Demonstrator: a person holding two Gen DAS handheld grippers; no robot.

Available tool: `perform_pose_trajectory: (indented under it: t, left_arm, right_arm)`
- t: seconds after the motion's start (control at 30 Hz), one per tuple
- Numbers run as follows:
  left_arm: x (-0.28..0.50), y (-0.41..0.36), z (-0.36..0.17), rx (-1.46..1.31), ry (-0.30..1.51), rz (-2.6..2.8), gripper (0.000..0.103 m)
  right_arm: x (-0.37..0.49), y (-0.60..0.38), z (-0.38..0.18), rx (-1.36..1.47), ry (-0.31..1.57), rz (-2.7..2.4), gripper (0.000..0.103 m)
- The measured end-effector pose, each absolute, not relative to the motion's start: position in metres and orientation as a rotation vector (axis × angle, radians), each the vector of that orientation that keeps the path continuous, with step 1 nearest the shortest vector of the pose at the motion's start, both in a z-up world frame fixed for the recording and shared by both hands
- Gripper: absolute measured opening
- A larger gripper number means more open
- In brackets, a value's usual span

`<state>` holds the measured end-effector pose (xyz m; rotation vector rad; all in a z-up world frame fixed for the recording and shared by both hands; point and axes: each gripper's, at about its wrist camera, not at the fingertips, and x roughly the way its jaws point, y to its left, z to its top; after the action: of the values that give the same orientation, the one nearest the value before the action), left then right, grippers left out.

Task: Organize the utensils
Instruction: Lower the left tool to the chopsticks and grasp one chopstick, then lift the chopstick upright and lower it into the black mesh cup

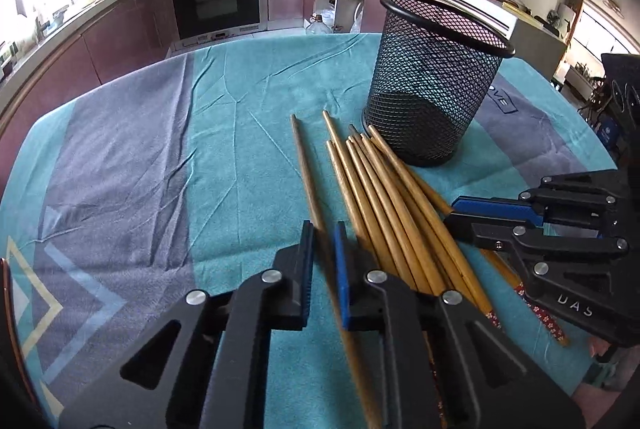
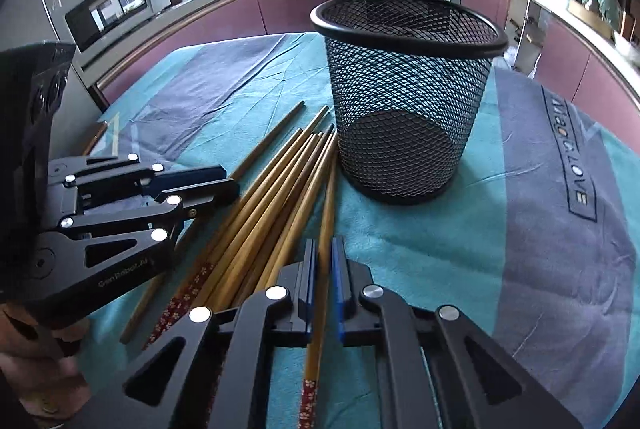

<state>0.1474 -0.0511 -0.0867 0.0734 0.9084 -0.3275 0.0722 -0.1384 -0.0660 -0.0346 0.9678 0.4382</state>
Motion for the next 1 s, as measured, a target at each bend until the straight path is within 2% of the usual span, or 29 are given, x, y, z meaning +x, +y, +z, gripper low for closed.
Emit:
perform_pose_trajectory:
  t: [0.4, 1.0]
  left_arm:
    - [0.133, -0.030, -0.073, -0.056, 0.905, -0.405, 0.008]
    - [0.096, -0.003, 0.045, -0.197, 0.629, -0.608, 0.008]
  right_arm:
    - [0.050, -0.155, -0.032, 0.034, 0.862, 0.520, 0.005]
    - [0.026, -0.187, 0.060, 0.091, 0.552, 0.560, 0.005]
